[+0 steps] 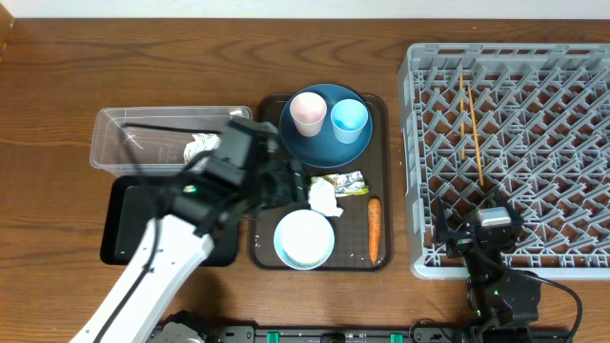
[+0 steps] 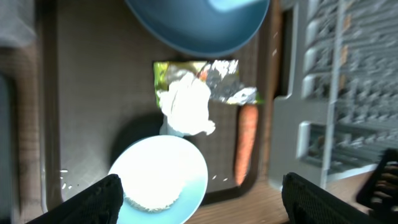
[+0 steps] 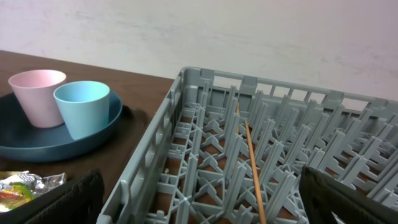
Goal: Sort waste into correct bins and load items into the dishwasher rack
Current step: 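Reach the left gripper back to the second tissue and grasp it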
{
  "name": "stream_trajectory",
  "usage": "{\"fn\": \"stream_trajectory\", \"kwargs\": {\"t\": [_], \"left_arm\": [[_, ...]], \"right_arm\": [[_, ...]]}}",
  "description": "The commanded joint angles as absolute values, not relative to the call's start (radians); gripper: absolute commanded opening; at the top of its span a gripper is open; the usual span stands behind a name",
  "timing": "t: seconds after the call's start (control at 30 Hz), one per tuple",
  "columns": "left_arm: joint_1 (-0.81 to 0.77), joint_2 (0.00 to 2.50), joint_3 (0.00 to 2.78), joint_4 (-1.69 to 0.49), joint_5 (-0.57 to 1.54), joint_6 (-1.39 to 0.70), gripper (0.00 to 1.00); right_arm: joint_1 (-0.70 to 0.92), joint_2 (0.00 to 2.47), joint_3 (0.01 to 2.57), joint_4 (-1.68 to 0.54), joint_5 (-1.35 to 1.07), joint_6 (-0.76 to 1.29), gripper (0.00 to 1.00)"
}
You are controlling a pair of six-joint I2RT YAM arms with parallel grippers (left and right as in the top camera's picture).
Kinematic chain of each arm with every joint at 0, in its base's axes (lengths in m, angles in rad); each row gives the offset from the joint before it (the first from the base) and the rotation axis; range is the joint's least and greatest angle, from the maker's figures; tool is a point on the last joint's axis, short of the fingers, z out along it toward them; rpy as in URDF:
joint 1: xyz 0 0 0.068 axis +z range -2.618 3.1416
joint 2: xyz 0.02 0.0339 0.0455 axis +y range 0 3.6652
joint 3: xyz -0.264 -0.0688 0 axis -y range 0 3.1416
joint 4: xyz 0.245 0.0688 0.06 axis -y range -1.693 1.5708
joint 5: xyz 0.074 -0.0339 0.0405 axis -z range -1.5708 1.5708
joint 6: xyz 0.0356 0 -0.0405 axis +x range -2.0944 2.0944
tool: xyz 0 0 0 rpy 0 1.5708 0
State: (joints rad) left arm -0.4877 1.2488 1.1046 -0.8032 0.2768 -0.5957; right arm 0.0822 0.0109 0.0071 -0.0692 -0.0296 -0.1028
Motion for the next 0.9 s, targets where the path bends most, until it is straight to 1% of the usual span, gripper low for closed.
{"fn": "stream_trajectory", "kwargs": {"t": [0.0, 0.2, 0.37, 0.7, 0.87], "left_arm": [[-0.561, 1.319, 1.117, -0.799, 0.149, -0.638, 0.83], [-0.633, 1.464, 1.117, -0.759, 0.039, -0.645, 0.83], [-0.650, 1.577, 1.117, -0.722, 0.040, -0.641, 0.75], [-0.682, 1.758, 1.117, -0.618, 0.040, -0.640, 0.73], [-0.687, 1.785, 1.117, -0.591, 0.040, -0.641, 0.68]], "right_arm": [[0.067, 0.006, 0.006, -0.072, -0.034, -0.106, 0.99], [0.067, 0.006, 0.006, -0.072, -0.034, -0.106, 0.99], [0.067, 0.006, 0.006, -0.072, -0.034, -0.106, 0.99], [0.067, 0.006, 0.006, -0.072, -0.034, -0.106, 0.99], [0.067, 0.006, 0.006, -0.072, -0.034, -0.106, 0.99]]}}
